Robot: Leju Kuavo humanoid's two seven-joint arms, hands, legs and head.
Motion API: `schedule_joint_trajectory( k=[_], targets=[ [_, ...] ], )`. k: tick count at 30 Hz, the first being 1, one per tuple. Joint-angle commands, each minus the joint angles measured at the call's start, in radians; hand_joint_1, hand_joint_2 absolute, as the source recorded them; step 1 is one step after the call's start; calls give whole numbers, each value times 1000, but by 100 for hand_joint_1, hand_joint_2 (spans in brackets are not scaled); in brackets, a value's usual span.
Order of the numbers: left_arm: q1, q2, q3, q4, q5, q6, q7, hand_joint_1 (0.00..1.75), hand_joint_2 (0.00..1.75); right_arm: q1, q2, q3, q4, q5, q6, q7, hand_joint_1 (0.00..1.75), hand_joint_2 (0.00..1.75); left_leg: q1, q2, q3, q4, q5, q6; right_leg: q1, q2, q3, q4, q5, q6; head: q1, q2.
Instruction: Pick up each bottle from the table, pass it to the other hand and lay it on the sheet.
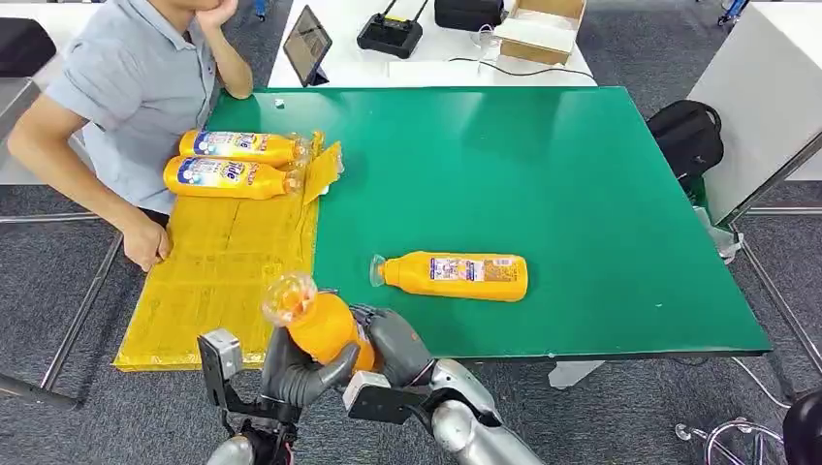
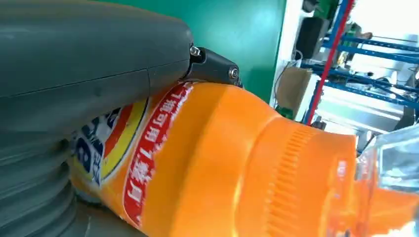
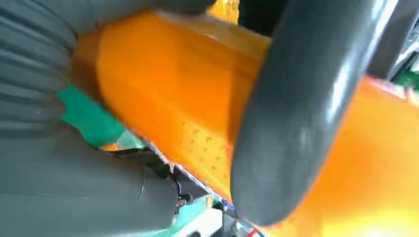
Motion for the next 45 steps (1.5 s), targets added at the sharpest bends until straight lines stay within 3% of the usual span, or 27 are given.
schedule_joint_trajectory(
  k=[1,8,13,15,22,25,28,31,34,38,42,45],
  targets=[
    [4,-29,141,39,79,81,13,175,175,-15,-36,159,-73,72,-111,-170,0,0,0,2,3,0,-2,1,1,1,2,0,-1,-2,0,0],
    [9,-17,313,-72,-58,126,-34,175,175,-13,-55,160,-82,114,-180,-166,0,0,1,2,2,0,-1,1,1,1,1,0,-1,-3,0,0],
    [-11,-20,301,-101,-80,106,-36,175,175,-5,-55,140,-73,113,-193,-190,0,0,1,3,5,-1,-2,0,2,1,3,0,-1,-4,-2,0],
    [-23,-8,289,-106,-111,111,-53,175,175,-5,-56,136,-72,114,-194,-194,0,0,1,-4,3,0,-1,1,1,-6,1,0,-2,-3,-2,0],
    [-47,9,297,-111,-182,153,-67,175,175,-5,-58,129,-70,124,-207,-199,0,0,1,-1,3,0,0,1,1,-3,2,0,-2,-2,0,0],
    [-84,13,328,-75,-380,315,-72,175,175,-1,-52,118,-63,131,-211,-197,0,0,0,-1,3,-1,0,0,1,-4,2,0,-1,-3,-1,0],
    [-149,41,314,18,-634,423,9,175,175,-4,-41,112,-59,134,-199,-199,0,0,0,-2,1,-1,1,0,0,-5,0,0,-1,-2,-1,0],
    [-276,85,272,232,-993,411,187,175,175,-15,-35,111,-70,139,-178,-202,0,0,0,-5,5,-2,1,1,1,-8,5,-1,-2,-4,-1,0],
    [-404,104,233,458,-1218,398,253,175,175,-35,-29,116,-94,127,-137,-219,0,0,0,-6,2,-2,3,1,0,-9,2,0,-1,-3,0,0],
    [-567,117,183,750,-1272,181,301,175,175,-31,-23,92,-137,83,-85,-231,0,0,0,-5,1,-1,4,1,0,-7,0,0,1,-3,-1,0],
    [-643,101,189,908,-1248,109,292,175,175,-31,-18,84,-130,77,-74,-232,0,0,0,-4,2,-1,4,1,1,-6,2,0,1,-2,-1,0],
    [-643,101,189,908,-1248,109,292,175,175,-31,-18,84,-130,77,-74,-232,0,0,0,-1,3,-1,4,1,1,-5,1,0,2,-4,0,0]
  ],
)
